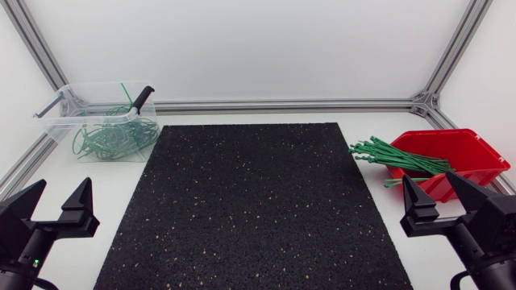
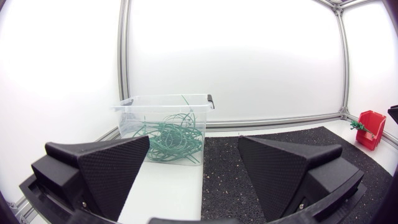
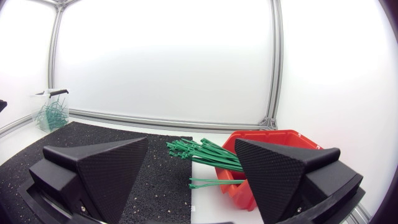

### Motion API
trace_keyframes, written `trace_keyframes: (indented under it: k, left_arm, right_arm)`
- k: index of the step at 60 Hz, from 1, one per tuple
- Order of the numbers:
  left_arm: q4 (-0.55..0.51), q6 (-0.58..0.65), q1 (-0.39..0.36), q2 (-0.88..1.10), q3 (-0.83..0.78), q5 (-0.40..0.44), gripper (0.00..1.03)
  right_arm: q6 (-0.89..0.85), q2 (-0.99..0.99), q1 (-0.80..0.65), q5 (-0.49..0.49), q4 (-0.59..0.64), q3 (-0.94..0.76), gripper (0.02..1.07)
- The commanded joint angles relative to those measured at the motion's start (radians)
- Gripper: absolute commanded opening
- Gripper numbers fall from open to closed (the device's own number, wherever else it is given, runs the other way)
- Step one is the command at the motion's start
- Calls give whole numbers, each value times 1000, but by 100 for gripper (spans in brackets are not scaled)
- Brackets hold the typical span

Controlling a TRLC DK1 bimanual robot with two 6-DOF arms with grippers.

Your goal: Take a green cable tie from the red box, thread the tail through the head to close it, then place it in the transparent bin on the left.

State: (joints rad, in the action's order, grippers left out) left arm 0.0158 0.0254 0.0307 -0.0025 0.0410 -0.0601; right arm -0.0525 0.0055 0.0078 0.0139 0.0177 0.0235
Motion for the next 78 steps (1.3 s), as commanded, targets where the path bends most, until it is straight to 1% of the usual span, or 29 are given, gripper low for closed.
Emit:
trace_keyframes:
  k: [1,30,42,49,59,68,78]
  left_arm:
    - [-17,-15,-2,-10,-39,-3,99]
    - [-17,-15,0,-10,-39,-3,99]
    - [-17,-15,0,-10,-39,-3,99]
    - [-17,-15,0,-10,-39,-3,99]
    - [-17,-15,0,-10,-39,-3,99]
    - [-17,-15,0,-10,-39,-3,99]
    - [-17,-15,0,-10,-39,-3,99]
  right_arm:
    - [10,-10,8,1,-5,-23,104]
    - [10,-13,20,-2,-13,-23,104]
    - [8,-10,14,-25,2,38,104]
    - [8,11,15,-26,44,115,104]
    - [10,120,15,-26,68,251,104]
    - [13,306,14,-26,111,434,104]
    - [45,514,-11,-22,226,658,104]
